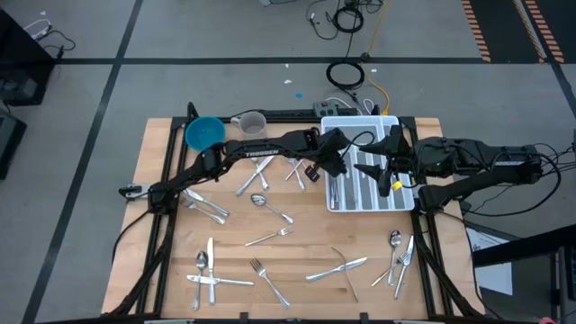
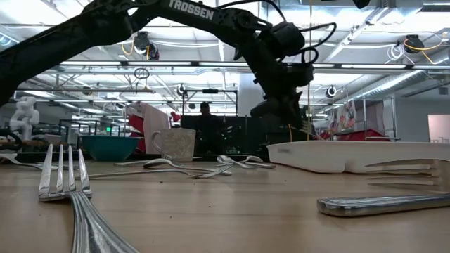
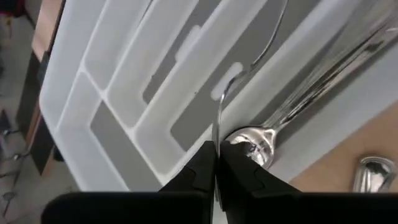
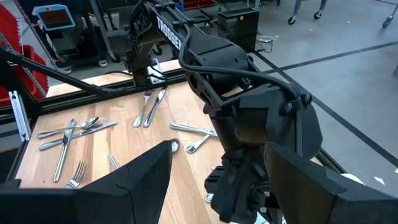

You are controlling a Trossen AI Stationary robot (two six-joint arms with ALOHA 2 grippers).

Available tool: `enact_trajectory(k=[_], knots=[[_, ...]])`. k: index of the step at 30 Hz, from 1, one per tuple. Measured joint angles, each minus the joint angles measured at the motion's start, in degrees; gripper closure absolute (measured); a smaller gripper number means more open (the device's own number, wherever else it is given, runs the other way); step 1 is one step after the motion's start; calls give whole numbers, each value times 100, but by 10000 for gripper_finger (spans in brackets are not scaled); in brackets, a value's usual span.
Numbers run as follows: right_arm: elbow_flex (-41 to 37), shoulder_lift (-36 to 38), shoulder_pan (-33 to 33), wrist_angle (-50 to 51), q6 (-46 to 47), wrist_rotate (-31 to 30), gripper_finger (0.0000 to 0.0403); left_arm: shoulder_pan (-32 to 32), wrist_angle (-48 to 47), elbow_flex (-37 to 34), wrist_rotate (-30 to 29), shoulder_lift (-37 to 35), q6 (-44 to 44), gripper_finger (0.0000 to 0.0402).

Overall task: Sort silverware
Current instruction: Put the fork in the silverware tray

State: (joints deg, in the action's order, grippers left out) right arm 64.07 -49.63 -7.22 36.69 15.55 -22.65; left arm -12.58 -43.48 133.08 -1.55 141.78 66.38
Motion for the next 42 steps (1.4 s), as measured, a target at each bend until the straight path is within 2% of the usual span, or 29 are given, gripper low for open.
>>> enact_trajectory(k=[6, 9, 12, 19, 21, 26, 30, 32, 34, 36, 38, 40, 42], knots=[[0, 0, 0, 0, -20, 2, 154, -67, -49, 4, 173, 0, 13, 380], [2, 0, 0, 0, -26, 2, 154, -65, -33, 4, 167, 0, 21, 366], [2, 0, 0, 0, -66, 2, 154, -52, 21, 4, 148, 0, 34, 336], [2, 0, 2, 0, -149, 0, 154, -50, 289, 4, 138, 0, 11, 238], [2, 0, 4, 0, -149, -3, 154, -47, 469, 4, 9, 0, 1, 217], [7, 2, 4, 368, 71, -311, 154, -28, 376, 0, -905, -151, -150, 197], [7, -2, 4, 1264, 710, -768, 154, -169, -415, 3, -831, -739, -1045, 196], [7, 0, 4, 1663, 1108, -915, 154, -330, -1028, 4, -592, -1117, -1831, 196], [7, 0, 9, 2079, 1536, -1016, 154, -548, -1568, 4, -99, -1520, -2692, 196], [-18, -57, 11, 2482, 2113, -1380, 154, -810, -2050, 4, 808, -1923, -3534, 196], [-147, -145, 68, 2863, 2561, -1601, 154, -1083, -2294, 4, 2002, -2332, -4148, 196], [-341, -299, 202, 2962, 2889, -1578, 154, -1277, -2355, 4, 3075, -2719, -4576, 197], [-597, -515, 347, 2738, 3045, -1295, 154, -1351, -2234, 4, 3918, -3075, -4809, 197]])
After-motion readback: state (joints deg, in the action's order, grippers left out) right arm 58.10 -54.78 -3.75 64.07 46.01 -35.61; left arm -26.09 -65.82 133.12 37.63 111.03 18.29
